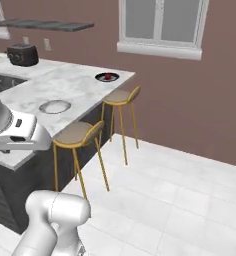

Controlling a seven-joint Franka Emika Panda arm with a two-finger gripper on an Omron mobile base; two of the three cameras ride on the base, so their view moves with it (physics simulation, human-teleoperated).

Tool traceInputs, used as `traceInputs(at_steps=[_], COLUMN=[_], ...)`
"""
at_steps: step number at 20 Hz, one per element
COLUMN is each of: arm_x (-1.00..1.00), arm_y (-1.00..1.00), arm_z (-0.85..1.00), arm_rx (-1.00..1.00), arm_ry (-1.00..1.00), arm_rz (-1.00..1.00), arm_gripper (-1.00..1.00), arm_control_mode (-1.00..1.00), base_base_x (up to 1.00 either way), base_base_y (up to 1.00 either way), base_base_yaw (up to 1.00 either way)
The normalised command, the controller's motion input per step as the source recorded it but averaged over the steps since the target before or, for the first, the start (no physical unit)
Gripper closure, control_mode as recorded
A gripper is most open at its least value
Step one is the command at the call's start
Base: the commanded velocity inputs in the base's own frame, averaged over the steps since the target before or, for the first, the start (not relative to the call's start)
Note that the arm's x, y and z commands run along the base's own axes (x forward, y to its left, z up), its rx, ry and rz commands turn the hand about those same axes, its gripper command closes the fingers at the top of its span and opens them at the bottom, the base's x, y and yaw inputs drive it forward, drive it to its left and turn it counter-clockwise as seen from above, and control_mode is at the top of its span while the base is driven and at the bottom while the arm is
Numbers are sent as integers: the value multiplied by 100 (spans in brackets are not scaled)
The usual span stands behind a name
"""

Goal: Transport the chicken drumstick and tomato to the fridge. Place the chicken drumstick on the rack containing meat and place the tomato on the rack containing the vegetable, ensuring meats and vegetables are on different racks.

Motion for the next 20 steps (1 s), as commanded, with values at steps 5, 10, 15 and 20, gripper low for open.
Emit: traceInputs(at_steps=[5, 10, 15, 20], arm_x=[0, 0, 0, 0], arm_y=[0, 0, 0, 0], arm_z=[0, 0, 0, 0], arm_rx=[0, 0, 0, 0], arm_ry=[0, 0, 0, 0], arm_rz=[0, 0, 0, 0], arm_gripper=[-100, -100, -100, -100], arm_control_mode=[100, 100, 100, 100], base_base_x=[68, 62, 8, -13], base_base_y=[-91, -92, -100, -100], base_base_yaw=[64, 64, 62, 59])
